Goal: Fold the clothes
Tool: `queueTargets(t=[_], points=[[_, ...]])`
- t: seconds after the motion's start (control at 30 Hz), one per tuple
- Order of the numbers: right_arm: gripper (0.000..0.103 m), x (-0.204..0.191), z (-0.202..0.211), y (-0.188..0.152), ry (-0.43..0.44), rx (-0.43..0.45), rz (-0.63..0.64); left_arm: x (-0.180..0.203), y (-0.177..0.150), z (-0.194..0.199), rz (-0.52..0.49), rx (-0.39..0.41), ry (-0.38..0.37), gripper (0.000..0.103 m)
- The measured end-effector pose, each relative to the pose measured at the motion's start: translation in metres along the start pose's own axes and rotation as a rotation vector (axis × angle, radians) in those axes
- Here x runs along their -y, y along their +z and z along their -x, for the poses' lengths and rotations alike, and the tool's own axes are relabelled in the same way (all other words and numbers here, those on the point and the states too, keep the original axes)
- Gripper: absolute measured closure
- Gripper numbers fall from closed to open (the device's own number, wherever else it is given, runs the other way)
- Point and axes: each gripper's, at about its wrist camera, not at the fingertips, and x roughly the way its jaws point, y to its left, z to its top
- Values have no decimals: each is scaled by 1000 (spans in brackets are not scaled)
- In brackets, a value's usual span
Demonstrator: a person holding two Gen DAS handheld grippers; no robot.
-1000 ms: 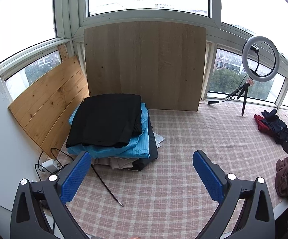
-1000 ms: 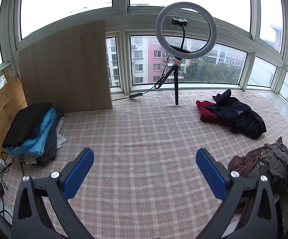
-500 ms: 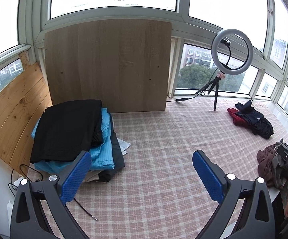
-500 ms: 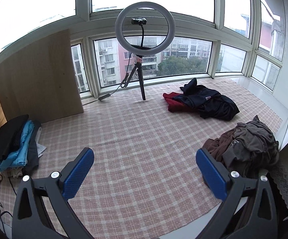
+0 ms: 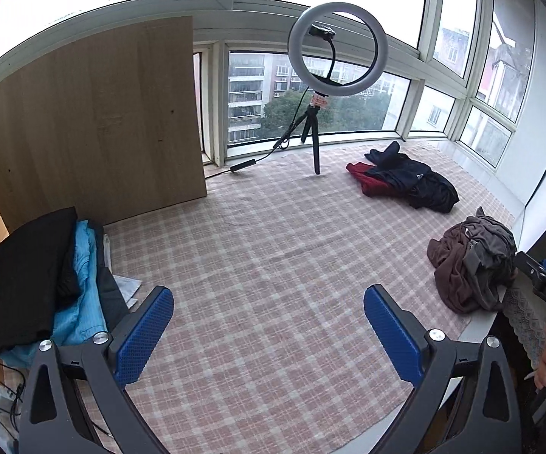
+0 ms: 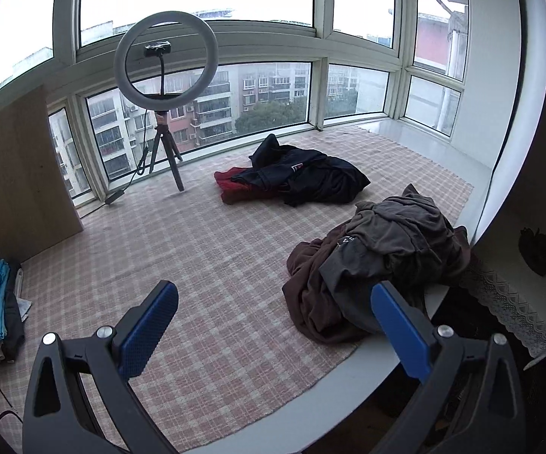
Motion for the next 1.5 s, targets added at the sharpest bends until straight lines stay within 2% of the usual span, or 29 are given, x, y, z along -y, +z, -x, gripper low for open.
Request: queueTargets(t=[0.13, 0.33, 0.43, 0.67, 0.73, 0.77, 0.8, 0.83, 0.87, 0.9, 0.93, 0.97, 1.07, 1.2, 1.33, 1.5], points=[[0, 51, -33, 14, -13, -14, -39, 28, 7, -13, -12, -7, 26, 2], [0, 143, -99, 33, -75, -72, -69, 73, 22, -37, 44, -26, 55, 2], [0, 181, -138, 39, -76, -118, -90, 94, 30, -49, 69, -29, 80, 2], [0, 219, -221, 37, -29, -239, -69, 131, 43, -69, 123, -53, 107, 2], [1, 225, -237, 32, 15, -256, -76, 139, 47, -70, 122, -49, 124, 2], [7, 226, -238, 31, 48, -251, -84, 142, 48, -71, 121, -47, 133, 2], [21, 228, -237, 32, 84, -249, -90, 145, 49, -71, 120, -45, 140, 2], [31, 230, -236, 32, 120, -247, -96, 146, 50, -72, 120, -41, 148, 2], [52, 233, -234, 35, 145, -244, -102, 147, 52, -72, 118, -37, 156, 2], [63, 237, -231, 39, 162, -243, -113, 147, 53, -73, 117, -32, 165, 2], [69, 243, -228, 44, 190, -243, -133, 147, 55, -73, 117, -30, 172, 2], [83, 249, -225, 49, 222, -243, -159, 146, 57, -74, 119, -28, 178, 2], [88, 263, -215, 66, 286, -235, -228, 141, 62, -75, 130, -23, 195, 2], [89, 273, -191, 99, 376, -165, -313, 129, 73, -64, 140, 14, 215, 2], [89, 262, -148, 150, 418, -3, -284, 113, 81, -49, 144, 57, 233, 1], [89, 218, -77, 225, 522, 170, -188, 86, 83, -24, 148, 108, 253, 1]])
